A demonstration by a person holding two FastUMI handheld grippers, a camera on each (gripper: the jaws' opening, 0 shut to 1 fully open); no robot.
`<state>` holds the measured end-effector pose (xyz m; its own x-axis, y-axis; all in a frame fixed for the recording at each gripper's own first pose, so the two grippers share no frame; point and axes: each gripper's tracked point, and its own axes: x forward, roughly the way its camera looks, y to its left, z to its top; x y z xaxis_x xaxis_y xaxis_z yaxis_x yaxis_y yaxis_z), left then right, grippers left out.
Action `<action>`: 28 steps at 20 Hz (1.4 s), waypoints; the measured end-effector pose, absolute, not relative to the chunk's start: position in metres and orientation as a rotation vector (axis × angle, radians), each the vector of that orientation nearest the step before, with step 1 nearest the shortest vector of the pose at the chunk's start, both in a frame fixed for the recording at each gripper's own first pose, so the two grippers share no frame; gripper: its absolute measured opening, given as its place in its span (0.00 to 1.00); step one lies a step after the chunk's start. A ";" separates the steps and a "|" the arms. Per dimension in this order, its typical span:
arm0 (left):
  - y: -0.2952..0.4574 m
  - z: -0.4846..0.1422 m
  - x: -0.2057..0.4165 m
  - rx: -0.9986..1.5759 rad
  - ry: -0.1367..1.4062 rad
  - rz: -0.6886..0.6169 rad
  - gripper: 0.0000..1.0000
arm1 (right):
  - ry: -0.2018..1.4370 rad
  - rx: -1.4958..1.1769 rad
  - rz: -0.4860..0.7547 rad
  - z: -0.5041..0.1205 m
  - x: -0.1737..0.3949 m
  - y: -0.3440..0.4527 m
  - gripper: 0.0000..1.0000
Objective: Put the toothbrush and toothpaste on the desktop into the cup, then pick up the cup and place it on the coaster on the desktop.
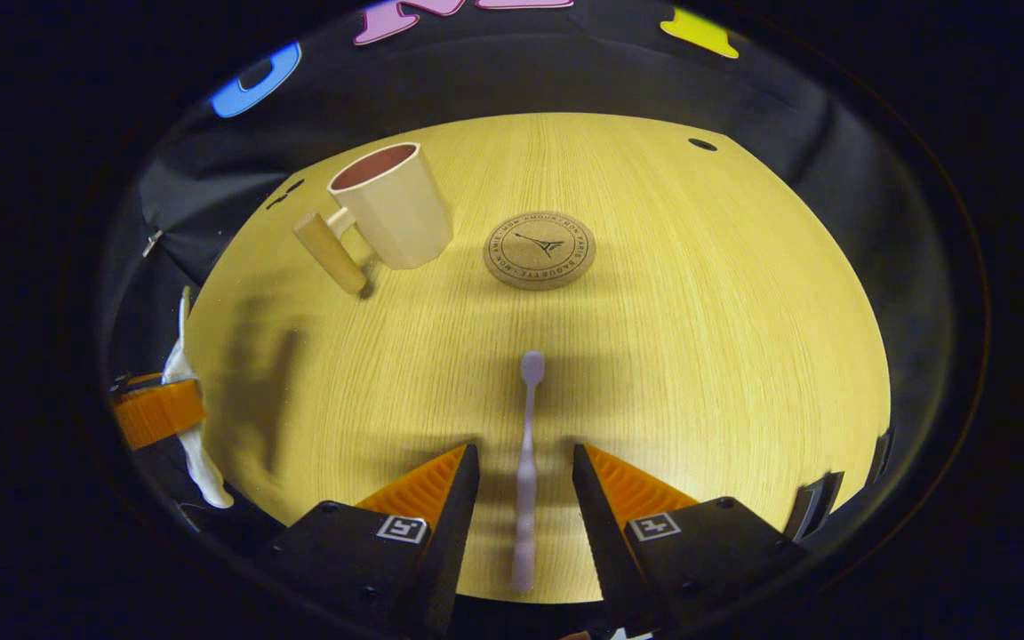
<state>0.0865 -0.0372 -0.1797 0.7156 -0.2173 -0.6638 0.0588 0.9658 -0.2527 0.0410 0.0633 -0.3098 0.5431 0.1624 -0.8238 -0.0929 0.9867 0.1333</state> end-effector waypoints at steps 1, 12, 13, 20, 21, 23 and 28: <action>-0.038 -0.182 0.089 -0.215 0.755 -0.150 0.18 | 1.001 0.064 0.141 -0.313 0.040 0.063 0.66; -0.040 -0.178 0.091 -0.262 0.714 -0.163 0.18 | 1.044 -0.014 0.085 -0.315 0.040 0.067 0.08; -0.040 -0.174 0.092 -0.272 0.699 -0.166 0.18 | 1.033 -0.006 0.082 -0.312 0.040 0.068 0.08; -0.031 -0.109 0.116 -0.326 0.485 -0.205 0.18 | 0.825 0.134 0.121 -0.279 0.053 0.058 0.05; -0.032 -0.098 0.125 -0.327 0.452 -0.214 0.18 | 0.805 0.147 0.122 -0.272 0.055 0.054 0.05; -0.035 -0.076 0.139 -0.326 0.394 -0.231 0.18 | 0.777 0.168 0.132 -0.260 0.056 0.049 0.05; -0.047 -0.035 0.185 -0.313 0.280 -0.261 0.18 | 0.710 0.229 0.194 -0.229 0.058 0.045 0.05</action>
